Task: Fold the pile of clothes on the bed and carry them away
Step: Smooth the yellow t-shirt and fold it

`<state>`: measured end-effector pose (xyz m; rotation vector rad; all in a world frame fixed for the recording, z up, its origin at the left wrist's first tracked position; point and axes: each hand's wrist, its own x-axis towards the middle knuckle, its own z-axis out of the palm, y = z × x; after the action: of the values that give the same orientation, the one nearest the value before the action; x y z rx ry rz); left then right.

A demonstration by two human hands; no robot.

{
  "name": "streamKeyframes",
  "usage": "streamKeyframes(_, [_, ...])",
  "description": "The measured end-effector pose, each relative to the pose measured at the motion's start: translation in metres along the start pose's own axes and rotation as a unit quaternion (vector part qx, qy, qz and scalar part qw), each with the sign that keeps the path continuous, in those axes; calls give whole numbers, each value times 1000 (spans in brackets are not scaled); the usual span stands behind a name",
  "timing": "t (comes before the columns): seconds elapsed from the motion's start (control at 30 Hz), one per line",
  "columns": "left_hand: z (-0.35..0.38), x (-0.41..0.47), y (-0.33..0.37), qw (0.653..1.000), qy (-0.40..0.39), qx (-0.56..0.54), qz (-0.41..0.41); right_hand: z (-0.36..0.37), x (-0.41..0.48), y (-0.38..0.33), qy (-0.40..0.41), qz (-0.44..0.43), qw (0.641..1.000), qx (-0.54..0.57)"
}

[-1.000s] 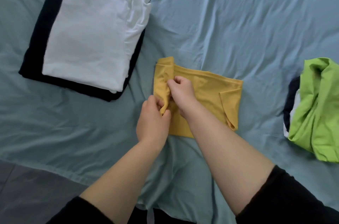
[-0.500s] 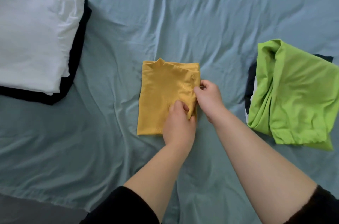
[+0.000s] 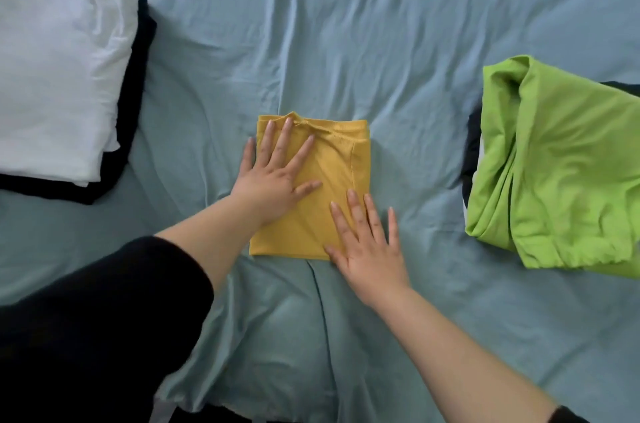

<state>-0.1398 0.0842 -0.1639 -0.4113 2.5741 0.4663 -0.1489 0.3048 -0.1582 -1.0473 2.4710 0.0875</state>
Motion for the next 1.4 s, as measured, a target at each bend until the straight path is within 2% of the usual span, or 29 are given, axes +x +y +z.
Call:
streamKeyframes(0.1, [3,-2,-5,1000,4,18,21,6,-14,0,0,-20,999,30])
streamKeyframes(0.17, [8,-21,-1,998,53,5,21,-4,-18,-2,37,-11,991,127])
streamKeyframes(0.2, [11,-34,2,996,81,-38,-5,-11,-18,-4,86,30,976,199])
streamKeyframes(0.23, [14,-48,4,986,111,-106,-59,-19,-14,-4,139,100,946,277])
streamKeyframes(0.27, [17,-59,5,962,134,-197,-133,-27,-7,-3,168,184,897,365])
streamKeyframes(0.33, [19,-70,5,875,150,-380,-261,-40,12,-2,120,322,784,517])
streamKeyframes(0.37, [19,-70,6,845,143,-425,-293,-43,21,-3,81,359,750,549])
streamKeyframes(0.4, [18,-68,7,840,127,-429,-306,-46,30,-4,56,376,738,558])
streamKeyframes(0.47, [12,-60,8,854,84,-403,-317,-50,42,-9,31,383,724,572])
streamKeyframes(0.53, [5,-54,11,854,61,-408,-318,-54,47,-17,12,381,693,612])
streamKeyframes(0.63, [-5,-53,6,815,86,-500,-281,-66,46,-32,-6,369,643,671])
streamKeyframes(0.77, [-44,-74,-21,753,109,-599,-252,-95,43,-71,23,320,638,700])
streamKeyframes(0.87, [-87,-91,-57,738,82,-627,-235,-127,50,-109,36,276,635,721])
streamKeyframes(1.0, [-160,-108,-115,730,116,-647,-190,-180,77,-169,52,213,639,737])
streamKeyframes(1.17, [-254,-127,-198,734,159,-645,-143,-239,119,-239,82,105,628,767])
streamKeyframes(1.27, [-271,-125,-249,751,173,-620,-149,-238,151,-277,85,77,638,761])
streamKeyframes(1.33, [-251,-117,-281,786,164,-561,-202,-216,171,-298,31,122,643,755])
streamKeyframes(1.4, [-211,-114,-306,812,117,-503,-271,-188,183,-316,-77,187,637,744])
